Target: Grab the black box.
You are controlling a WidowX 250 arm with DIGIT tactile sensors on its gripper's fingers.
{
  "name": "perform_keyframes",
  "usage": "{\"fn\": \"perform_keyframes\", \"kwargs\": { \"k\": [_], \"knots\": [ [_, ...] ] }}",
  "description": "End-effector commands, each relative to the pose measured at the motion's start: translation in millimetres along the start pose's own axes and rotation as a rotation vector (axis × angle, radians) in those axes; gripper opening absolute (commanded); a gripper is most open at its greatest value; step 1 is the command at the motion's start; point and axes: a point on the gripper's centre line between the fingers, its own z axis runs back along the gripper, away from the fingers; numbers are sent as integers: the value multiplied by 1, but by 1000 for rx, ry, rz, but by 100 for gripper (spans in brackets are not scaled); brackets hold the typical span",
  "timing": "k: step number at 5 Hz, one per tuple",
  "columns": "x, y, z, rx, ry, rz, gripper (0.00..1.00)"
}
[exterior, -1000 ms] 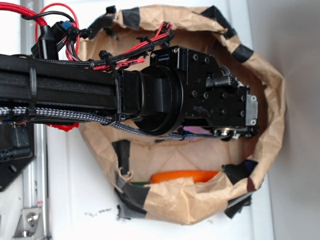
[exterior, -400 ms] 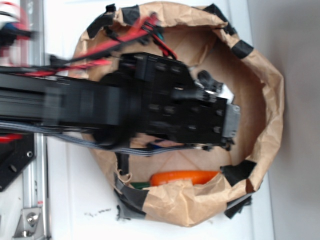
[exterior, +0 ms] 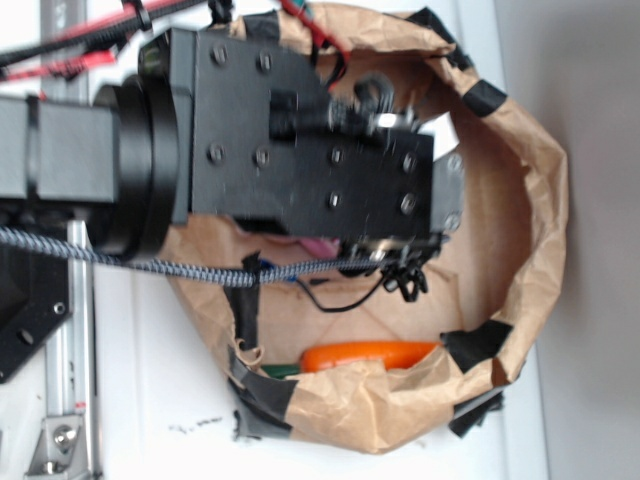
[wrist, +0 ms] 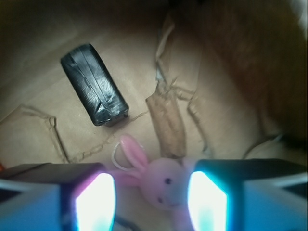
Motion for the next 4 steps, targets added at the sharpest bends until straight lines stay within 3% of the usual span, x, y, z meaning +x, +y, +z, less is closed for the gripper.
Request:
{"fn": "perform_keyframes", "kwargs": {
  "k": [1,2,3,4],
  "knots": [
    [49,11,-3,-121,-148,-324,100],
    [61,-6,-29,-158,-163,-350,100],
    [68,-28,-63,-218,-135,-390,100],
    [57,-42,-77,-191,-68,-400,0]
  ]
}}
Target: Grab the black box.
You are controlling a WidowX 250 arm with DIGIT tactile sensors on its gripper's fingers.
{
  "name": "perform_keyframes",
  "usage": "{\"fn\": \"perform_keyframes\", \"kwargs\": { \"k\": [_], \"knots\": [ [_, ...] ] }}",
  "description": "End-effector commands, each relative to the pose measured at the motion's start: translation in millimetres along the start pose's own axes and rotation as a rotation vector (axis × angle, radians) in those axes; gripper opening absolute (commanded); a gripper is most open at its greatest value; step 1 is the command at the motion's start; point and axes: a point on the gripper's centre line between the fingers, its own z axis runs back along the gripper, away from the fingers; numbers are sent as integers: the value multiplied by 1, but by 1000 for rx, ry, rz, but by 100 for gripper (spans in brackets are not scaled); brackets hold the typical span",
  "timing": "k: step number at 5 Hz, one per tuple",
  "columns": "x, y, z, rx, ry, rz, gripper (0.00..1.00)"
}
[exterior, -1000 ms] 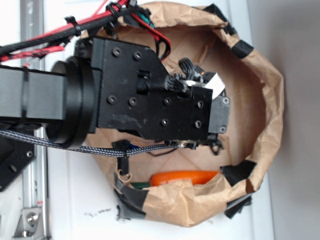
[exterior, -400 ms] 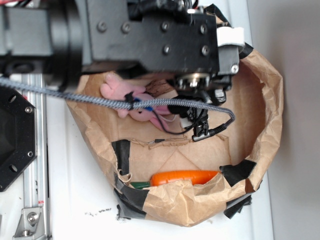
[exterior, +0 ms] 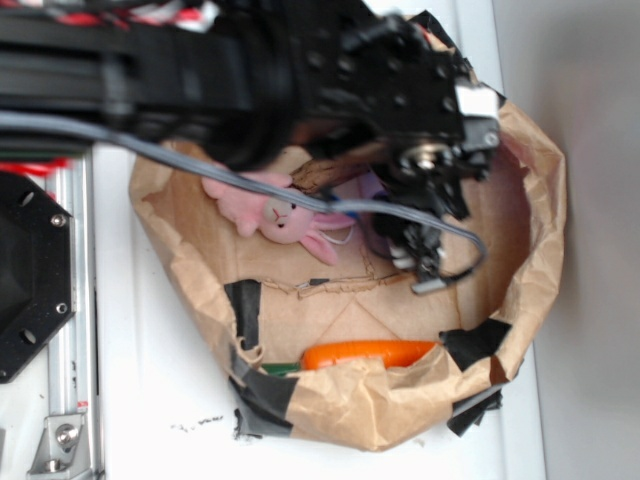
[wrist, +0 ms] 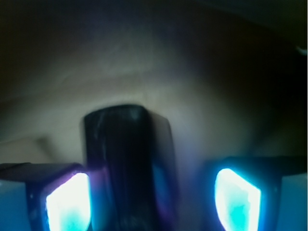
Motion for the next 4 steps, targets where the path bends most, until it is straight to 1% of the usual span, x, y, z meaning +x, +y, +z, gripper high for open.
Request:
{"fn": "perform_keyframes", "kwargs": {
  "k": [1,2,3,4],
  "knots": [
    [12,-2,25,22,-48,24,0],
    [15,3,75,30,-144,76,0],
    [11,-6,126,34,-189,203,0],
    [8,-22,171,8,-125,241,0]
  ]
}}
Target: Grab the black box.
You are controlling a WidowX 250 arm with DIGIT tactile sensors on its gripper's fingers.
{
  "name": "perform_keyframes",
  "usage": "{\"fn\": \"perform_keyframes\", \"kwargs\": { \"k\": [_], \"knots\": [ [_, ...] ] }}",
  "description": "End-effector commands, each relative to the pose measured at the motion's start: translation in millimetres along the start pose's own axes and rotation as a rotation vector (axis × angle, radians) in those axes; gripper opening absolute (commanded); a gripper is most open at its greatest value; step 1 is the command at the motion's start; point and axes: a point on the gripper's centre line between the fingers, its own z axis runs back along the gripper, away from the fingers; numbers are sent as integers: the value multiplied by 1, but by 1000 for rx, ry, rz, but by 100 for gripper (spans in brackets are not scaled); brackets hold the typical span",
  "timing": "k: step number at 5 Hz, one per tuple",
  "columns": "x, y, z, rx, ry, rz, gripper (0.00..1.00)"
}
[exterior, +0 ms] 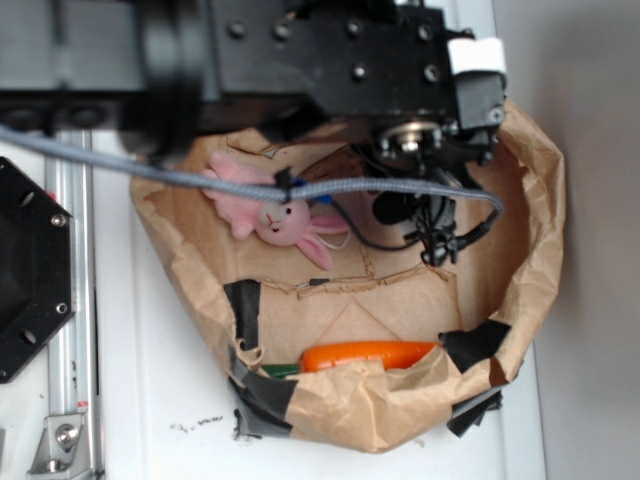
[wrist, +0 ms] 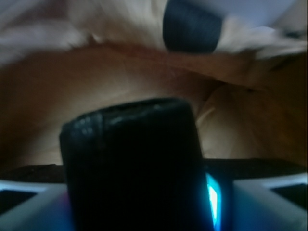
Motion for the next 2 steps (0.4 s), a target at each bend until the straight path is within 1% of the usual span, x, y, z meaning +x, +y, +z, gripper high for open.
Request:
{"fn": "perform_keyframes", "kwargs": {
  "k": [1,2],
  "knots": [
    [4,-16,62,-47,-7,-26,0],
    [-1,-11,54,5,-16,-30,0]
  ]
}}
